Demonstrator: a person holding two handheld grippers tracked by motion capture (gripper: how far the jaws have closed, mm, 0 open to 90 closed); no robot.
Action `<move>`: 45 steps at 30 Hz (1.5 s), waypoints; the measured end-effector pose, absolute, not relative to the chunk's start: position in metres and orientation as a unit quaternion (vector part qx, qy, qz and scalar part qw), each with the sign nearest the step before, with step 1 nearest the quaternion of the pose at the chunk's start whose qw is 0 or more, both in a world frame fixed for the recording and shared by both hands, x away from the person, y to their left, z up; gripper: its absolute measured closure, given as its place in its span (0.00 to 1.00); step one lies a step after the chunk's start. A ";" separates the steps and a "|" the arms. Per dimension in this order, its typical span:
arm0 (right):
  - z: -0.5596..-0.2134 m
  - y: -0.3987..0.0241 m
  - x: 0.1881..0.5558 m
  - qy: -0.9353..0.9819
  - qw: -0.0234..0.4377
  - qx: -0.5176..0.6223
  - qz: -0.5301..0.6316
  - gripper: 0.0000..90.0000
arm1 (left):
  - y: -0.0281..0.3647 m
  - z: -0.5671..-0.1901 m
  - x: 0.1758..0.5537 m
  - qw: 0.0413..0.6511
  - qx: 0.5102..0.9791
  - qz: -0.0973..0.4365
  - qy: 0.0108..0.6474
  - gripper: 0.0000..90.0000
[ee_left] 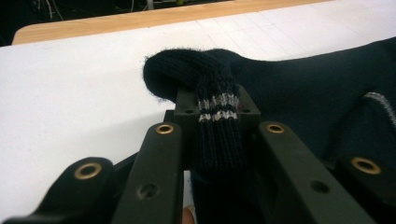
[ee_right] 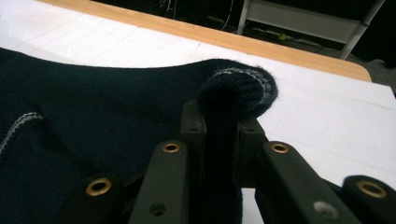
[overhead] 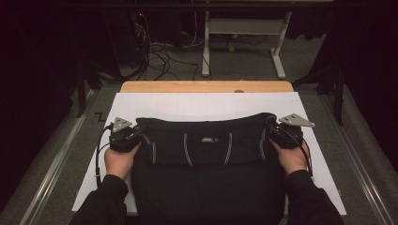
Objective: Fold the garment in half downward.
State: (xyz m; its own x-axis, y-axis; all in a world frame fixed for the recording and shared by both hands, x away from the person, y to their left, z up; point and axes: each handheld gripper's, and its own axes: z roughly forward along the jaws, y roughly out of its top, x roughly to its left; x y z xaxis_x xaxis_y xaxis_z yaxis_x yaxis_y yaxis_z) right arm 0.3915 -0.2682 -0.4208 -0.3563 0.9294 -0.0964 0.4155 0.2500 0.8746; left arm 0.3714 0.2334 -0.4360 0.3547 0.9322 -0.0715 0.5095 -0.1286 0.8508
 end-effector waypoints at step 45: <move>-0.448 -0.254 0.380 0.747 0.229 0.460 0.422 0.31 | 0.209 -0.461 0.362 0.411 0.757 0.117 0.494 0.29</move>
